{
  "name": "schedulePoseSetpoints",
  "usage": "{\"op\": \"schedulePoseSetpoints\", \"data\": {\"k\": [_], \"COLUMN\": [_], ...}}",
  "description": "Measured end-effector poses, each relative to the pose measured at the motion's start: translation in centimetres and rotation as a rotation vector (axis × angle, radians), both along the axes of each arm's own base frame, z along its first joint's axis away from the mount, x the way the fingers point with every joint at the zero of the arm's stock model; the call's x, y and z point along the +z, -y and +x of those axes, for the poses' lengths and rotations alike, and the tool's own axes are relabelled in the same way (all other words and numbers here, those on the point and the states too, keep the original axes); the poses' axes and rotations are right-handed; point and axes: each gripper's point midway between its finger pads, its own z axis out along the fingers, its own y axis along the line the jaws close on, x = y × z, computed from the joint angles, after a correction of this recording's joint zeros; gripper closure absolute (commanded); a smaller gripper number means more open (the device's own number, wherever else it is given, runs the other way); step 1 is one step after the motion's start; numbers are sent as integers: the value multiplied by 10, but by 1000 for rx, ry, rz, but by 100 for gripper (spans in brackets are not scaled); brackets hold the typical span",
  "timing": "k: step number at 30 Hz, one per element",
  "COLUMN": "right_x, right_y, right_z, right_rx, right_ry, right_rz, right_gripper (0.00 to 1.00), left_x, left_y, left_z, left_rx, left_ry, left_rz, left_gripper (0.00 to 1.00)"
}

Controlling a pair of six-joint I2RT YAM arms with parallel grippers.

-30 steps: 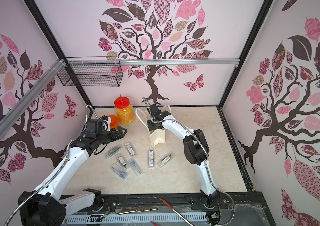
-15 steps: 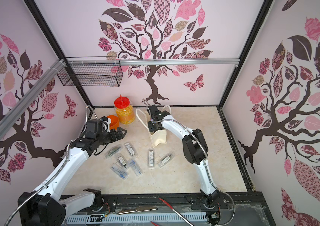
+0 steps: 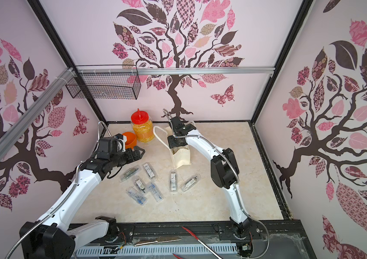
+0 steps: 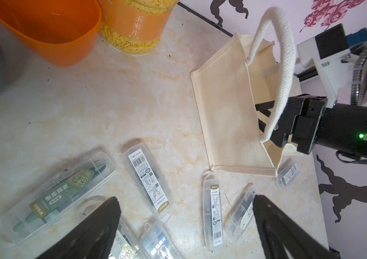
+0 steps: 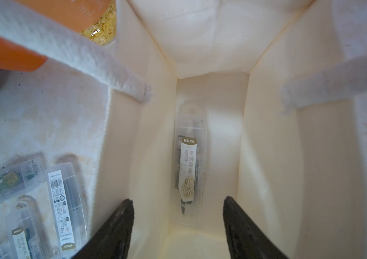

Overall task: Put the compass set into the canvas bag
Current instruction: Place the compass set in the canvas bag.

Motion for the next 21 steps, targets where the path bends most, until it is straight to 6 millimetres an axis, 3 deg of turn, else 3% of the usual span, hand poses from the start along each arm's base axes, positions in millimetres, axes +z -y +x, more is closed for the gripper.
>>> {"op": "schedulePoseSetpoints", "data": {"k": [3, 8, 13, 17, 21], "right_x": [28, 112, 182, 212, 209], "right_y": [0, 6, 30, 74, 144], "right_z": [1, -3, -14, -12, -11], "right_rx": [1, -2, -35, -116, -268], "right_ry": [43, 187, 311, 365, 376], "right_rz": [22, 106, 167, 191, 166], "right_gripper": [31, 29, 29, 27, 24], "left_x": [1, 1, 2, 4, 4], "left_y": [0, 0, 0, 0, 1], "left_z": [0, 0, -1, -1, -2], "left_rx": [-2, -2, -2, -3, -7], "left_ry": [3, 3, 7, 13, 14], "left_rz": [1, 0, 0, -1, -1], "left_gripper": [4, 4, 4, 4, 4]}}
